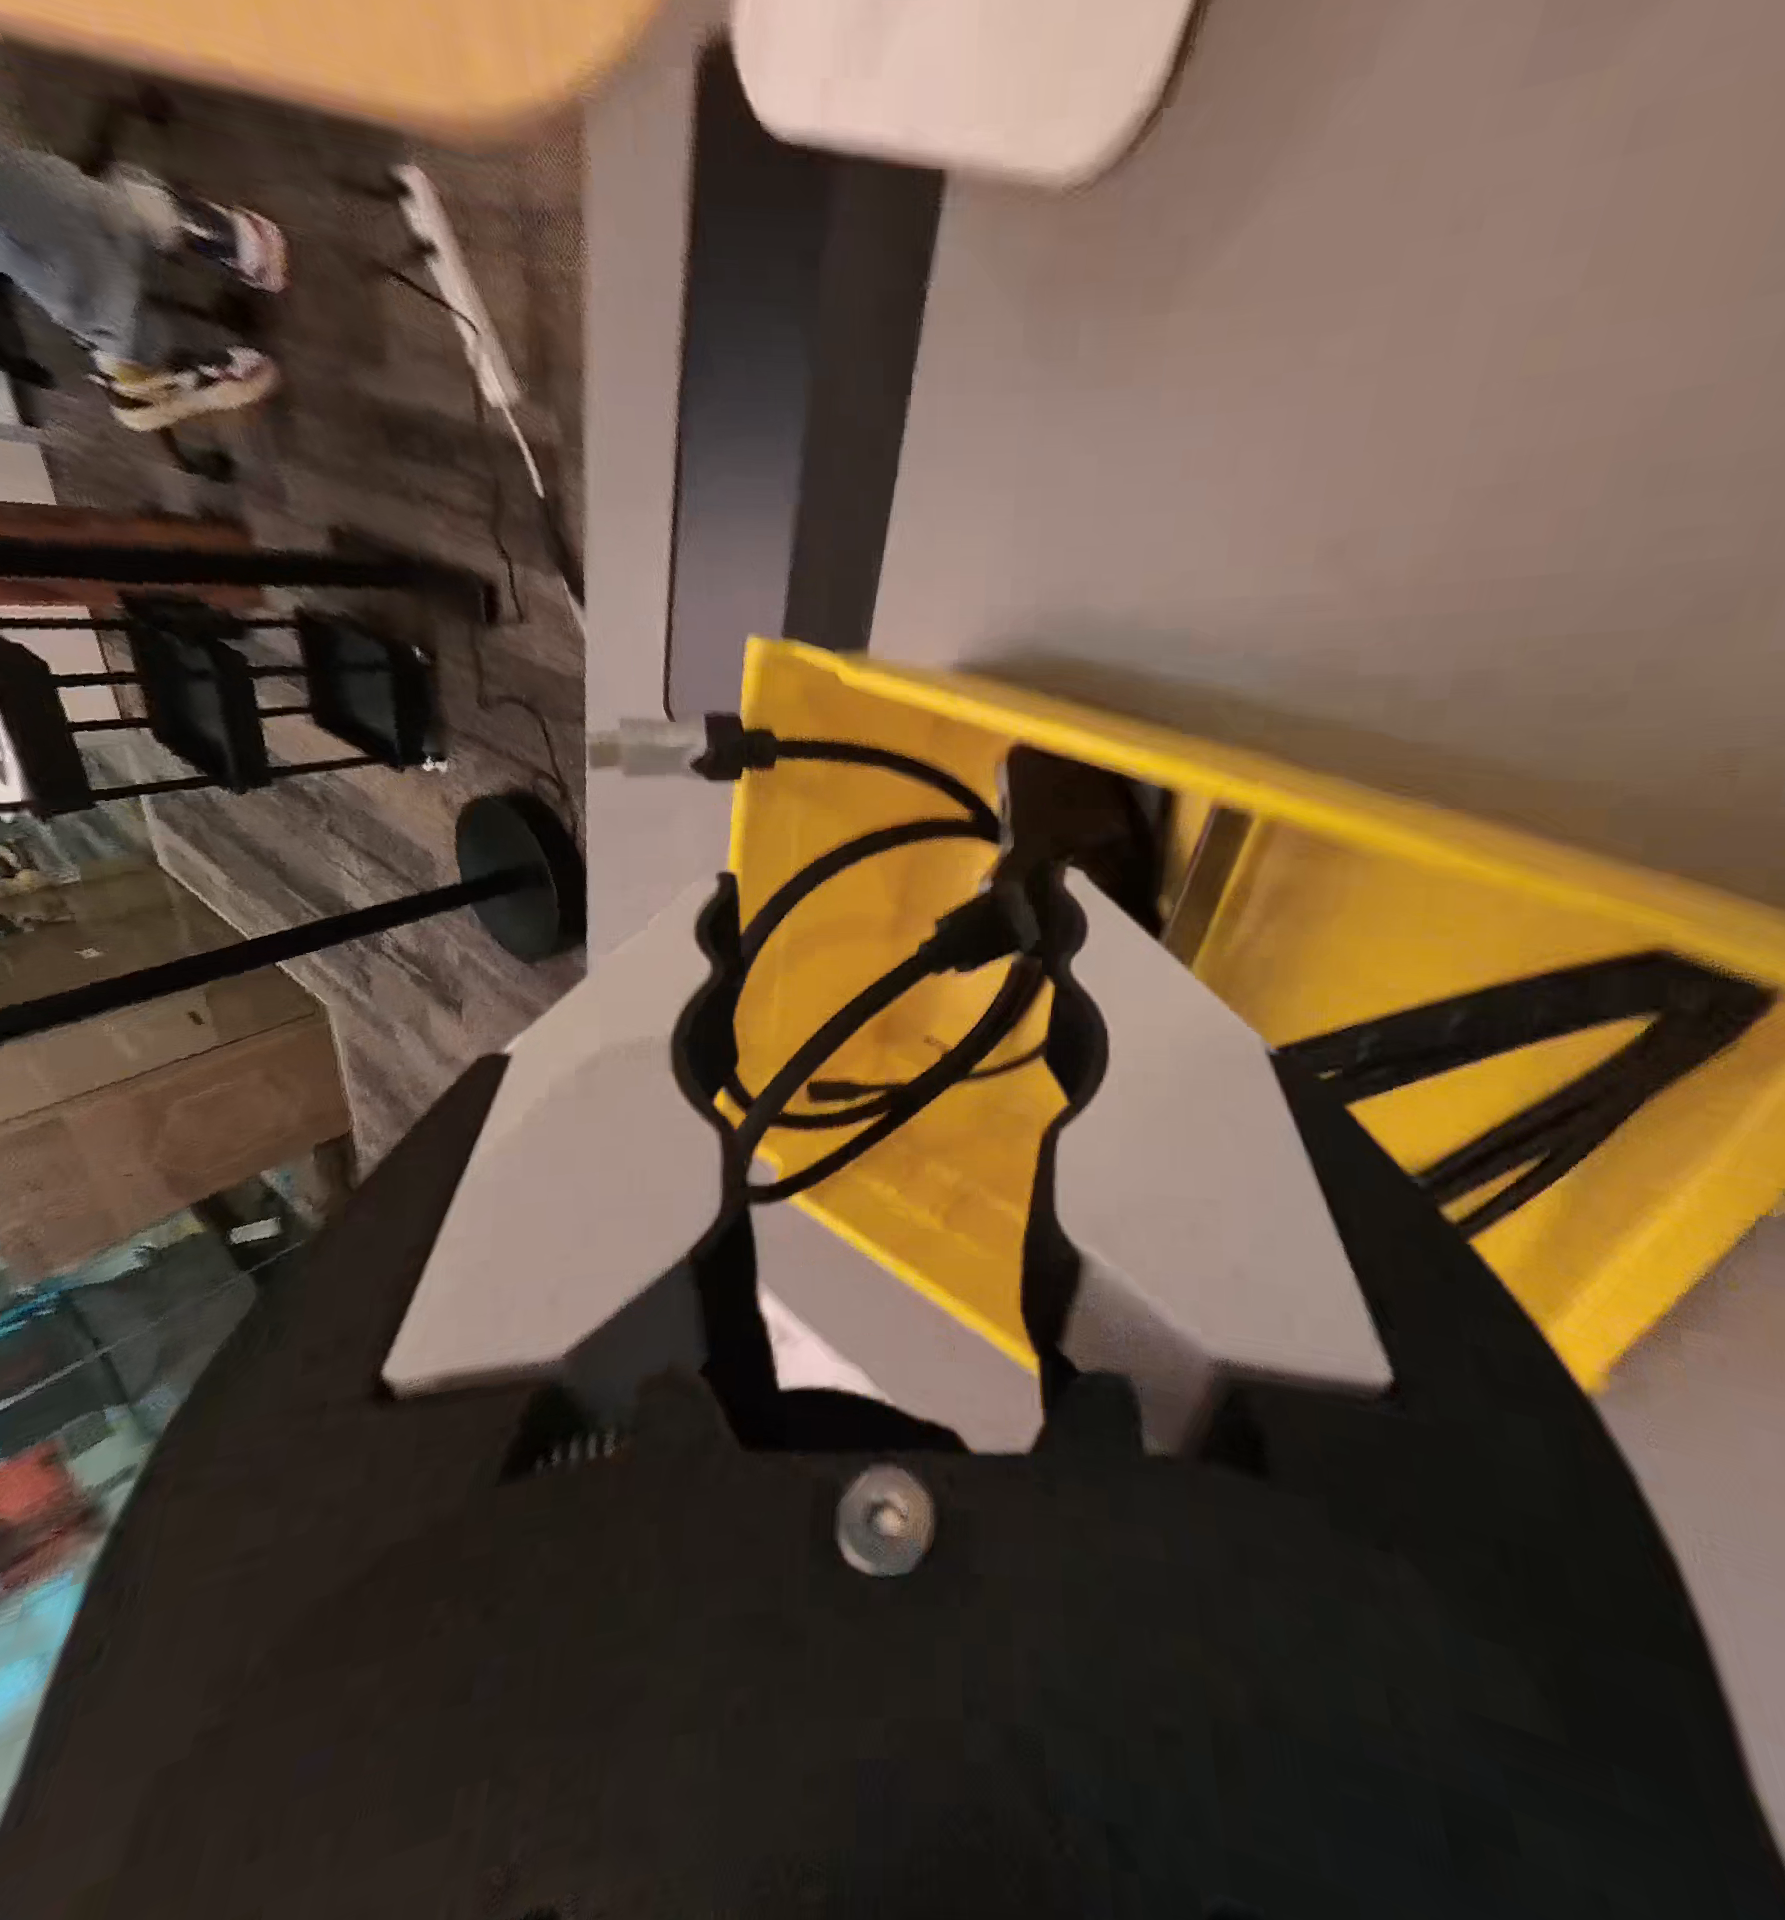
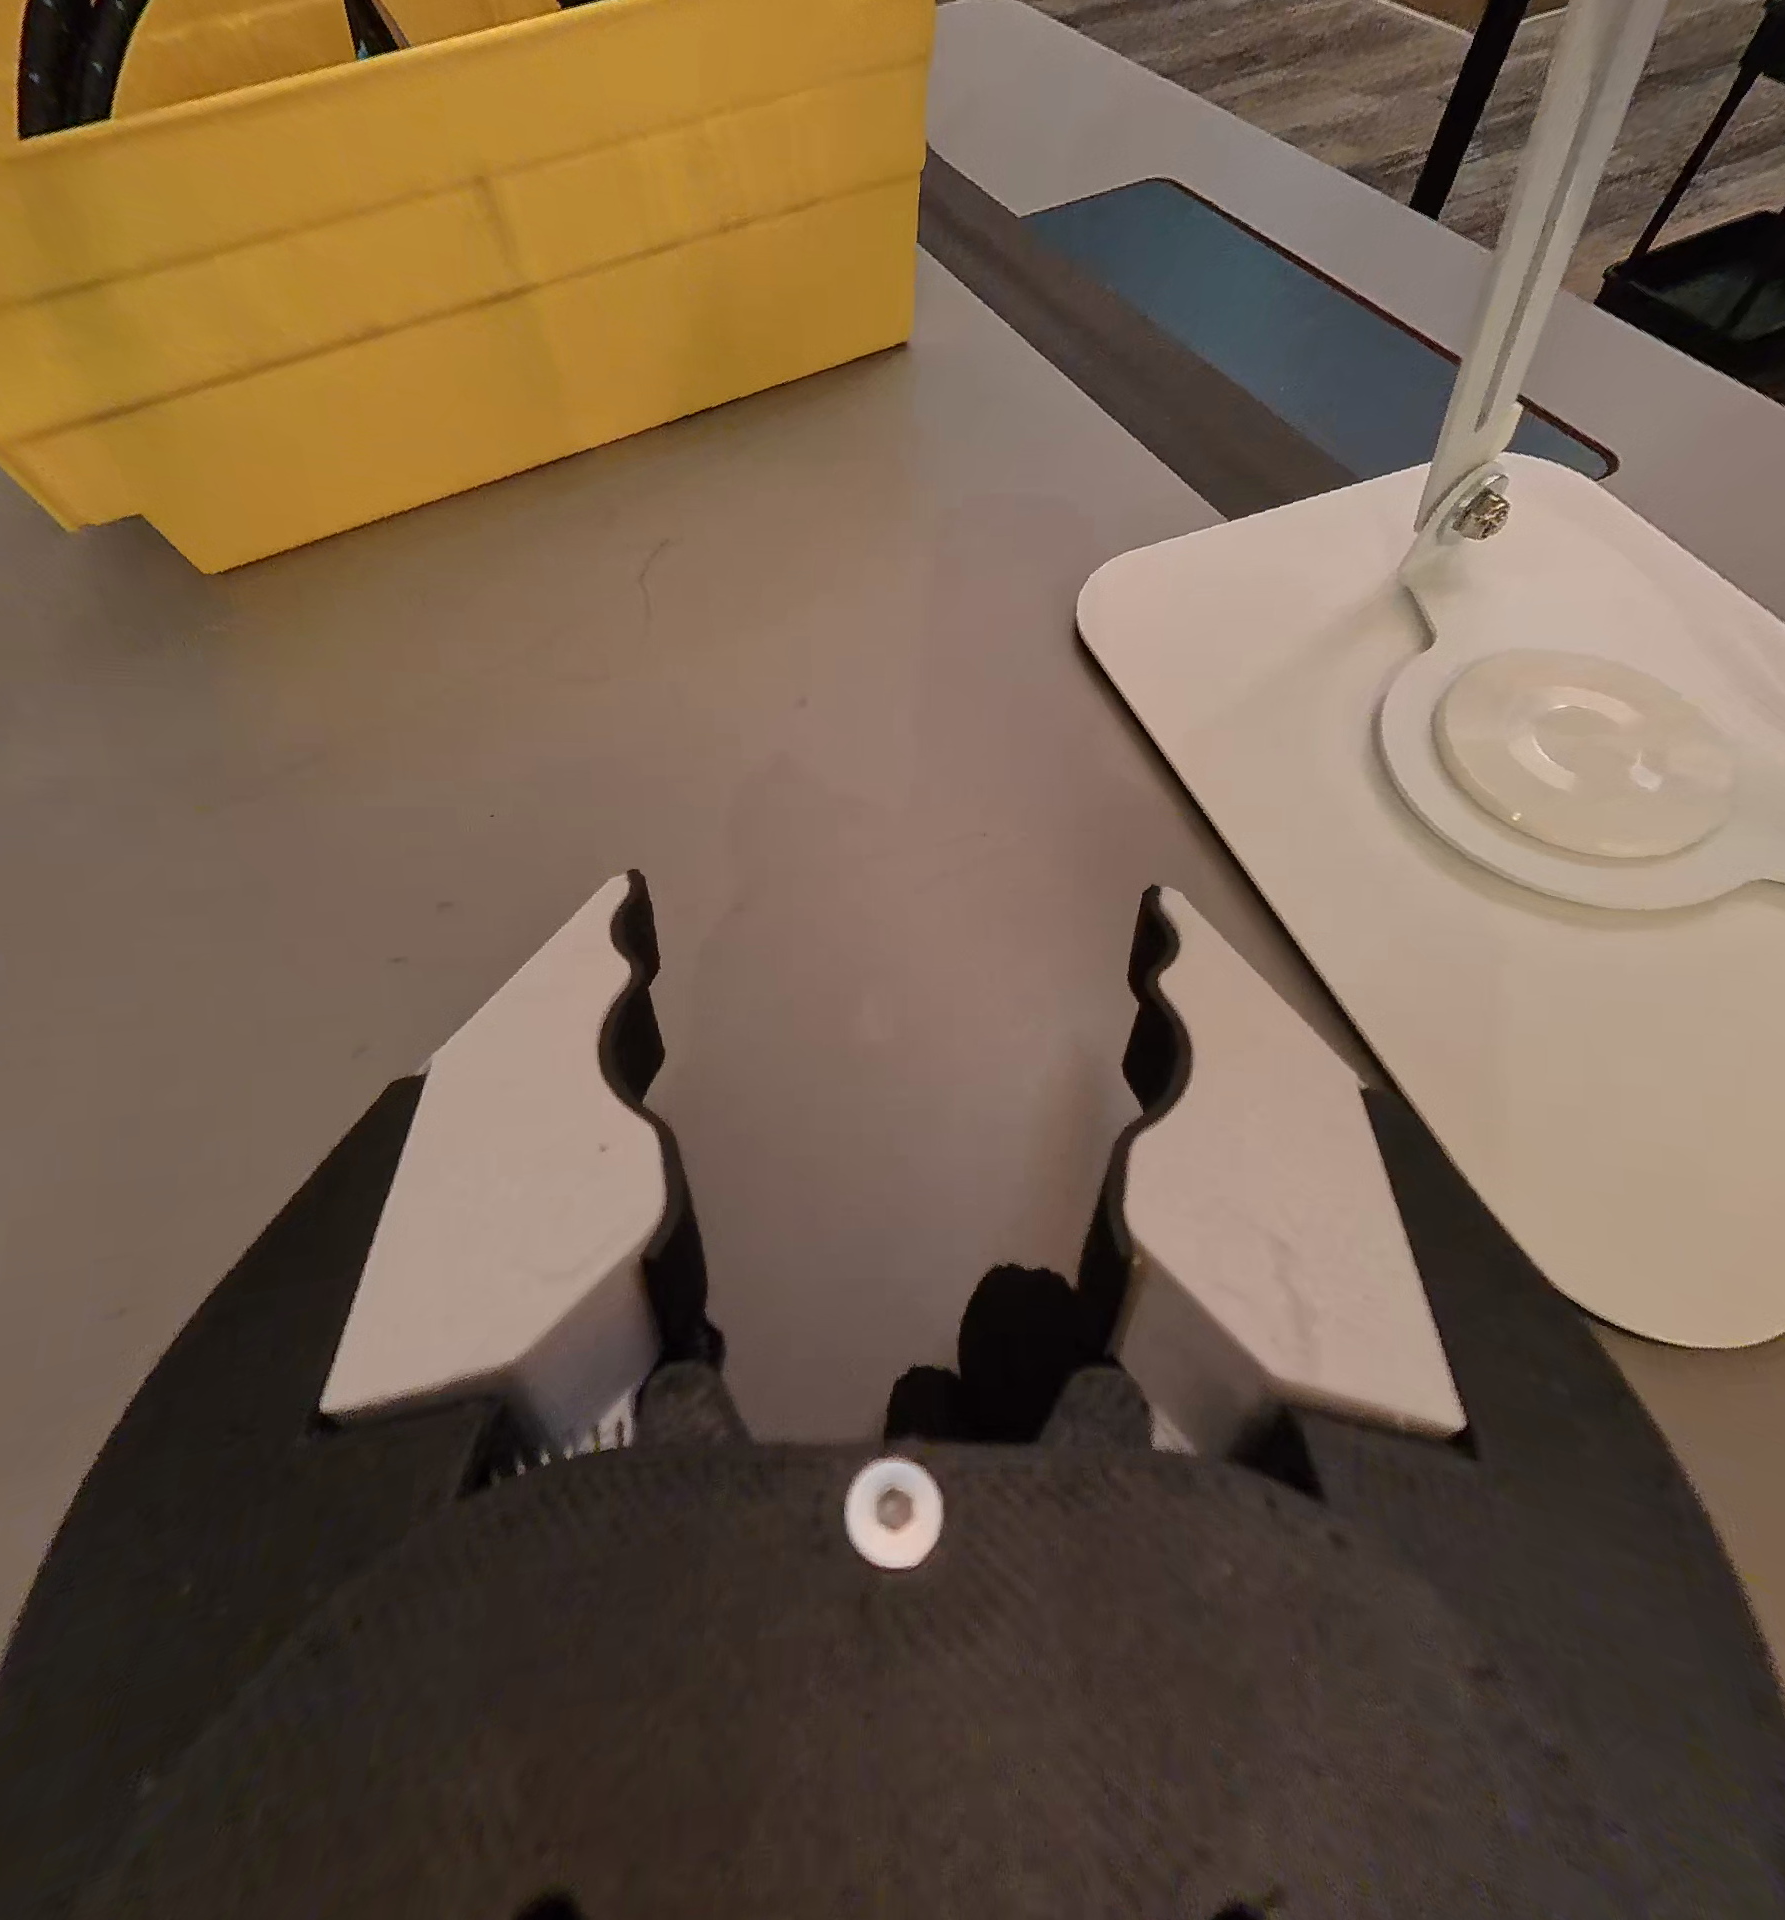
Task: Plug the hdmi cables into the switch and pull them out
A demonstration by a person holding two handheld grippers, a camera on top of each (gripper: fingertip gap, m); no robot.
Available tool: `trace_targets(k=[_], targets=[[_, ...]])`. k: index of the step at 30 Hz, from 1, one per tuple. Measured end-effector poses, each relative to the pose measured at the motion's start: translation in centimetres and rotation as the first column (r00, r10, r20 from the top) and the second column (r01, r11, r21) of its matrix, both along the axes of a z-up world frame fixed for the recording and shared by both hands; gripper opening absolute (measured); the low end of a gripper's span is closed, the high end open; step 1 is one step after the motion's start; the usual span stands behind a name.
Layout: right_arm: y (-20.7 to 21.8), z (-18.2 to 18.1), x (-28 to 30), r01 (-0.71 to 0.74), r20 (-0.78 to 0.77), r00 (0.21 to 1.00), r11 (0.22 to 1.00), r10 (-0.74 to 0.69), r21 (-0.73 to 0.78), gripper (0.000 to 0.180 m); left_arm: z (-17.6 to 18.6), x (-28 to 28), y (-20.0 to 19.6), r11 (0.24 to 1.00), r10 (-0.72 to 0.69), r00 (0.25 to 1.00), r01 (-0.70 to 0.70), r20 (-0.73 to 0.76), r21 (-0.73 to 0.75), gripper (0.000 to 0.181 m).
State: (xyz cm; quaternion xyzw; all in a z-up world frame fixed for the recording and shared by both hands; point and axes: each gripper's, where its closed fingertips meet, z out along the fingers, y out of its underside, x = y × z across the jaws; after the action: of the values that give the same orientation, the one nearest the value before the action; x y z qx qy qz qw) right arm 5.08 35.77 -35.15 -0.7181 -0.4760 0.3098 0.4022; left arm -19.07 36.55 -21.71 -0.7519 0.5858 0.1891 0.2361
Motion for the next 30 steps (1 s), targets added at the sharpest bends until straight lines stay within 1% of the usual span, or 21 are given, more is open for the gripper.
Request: trace_targets(k=[2,6,9,13,16,19,21,22,25,30], targets=[[0.0,0.0,0.0,-0.004,0.003,1.000,1.000,0.004,-0.001,0.091,-1.3,-1.7,0.7,0.998,-0.039,0.991,0.033,-0.130,-0.047,0.058],[0.0,-0.1,0.0,-0.003,-0.001,1.000,1.000,0.003,-0.012,0.091,-3.7,-3.4,2.2,0.989,-0.094,0.964,0.061,-0.250,-0.135,0.066],[0.0,0.0,0.0,-0.004,-0.007,1.000,1.000,0.004,-0.020,0.091,-5.1,-5.4,3.2,0.983,-0.133,0.914,0.073,-0.383,-0.166,0.075],[0.0,-0.1,0.0,-0.008,-0.008,1.000,0.999,0.008,-0.032,0.091,-6.4,-7.6,3.9,0.972,-0.162,0.877,0.061,-0.453,-0.228,0.080],[0.0,-0.1,-0.1,-0.011,-0.007,1.000,0.999,0.011,-0.037,0.090,-7.4,-7.6,4.5,0.964,-0.214,0.850,0.103,-0.481,-0.246,0.079],[0.0,-0.1,-0.1,-0.012,-0.010,1.000,0.999,0.011,-0.039,0.090,-8.6,-7.4,4.7,0.951,-0.268,0.811,0.134,-0.520,-0.280,0.075],[0.0,-0.1,0.0,-0.011,-0.013,1.000,0.999,0.011,-0.041,0.090,-9.0,-7.6,5.0,0.948,-0.276,0.793,0.133,-0.543,-0.288,0.073],[0.0,0.0,0.0,-0.011,-0.015,1.000,0.999,0.010,-0.042,0.090,-9.0,-7.7,5.0,0.948,-0.272,0.792,0.124,-0.547,-0.293,0.069],[0.1,0.0,0.0,-0.011,-0.018,1.000,0.999,0.010,-0.048,0.090,-8.6,-7.6,5.4,0.953,-0.262,0.798,0.126,-0.543,-0.274,0.045],[0.0,0.0,0.0,-0.013,-0.018,1.000,0.999,0.012,-0.051,0.090,-8.4,-7.6,5.4,0.956,-0.269,0.786,0.147,-0.557,-0.254,0.036]])
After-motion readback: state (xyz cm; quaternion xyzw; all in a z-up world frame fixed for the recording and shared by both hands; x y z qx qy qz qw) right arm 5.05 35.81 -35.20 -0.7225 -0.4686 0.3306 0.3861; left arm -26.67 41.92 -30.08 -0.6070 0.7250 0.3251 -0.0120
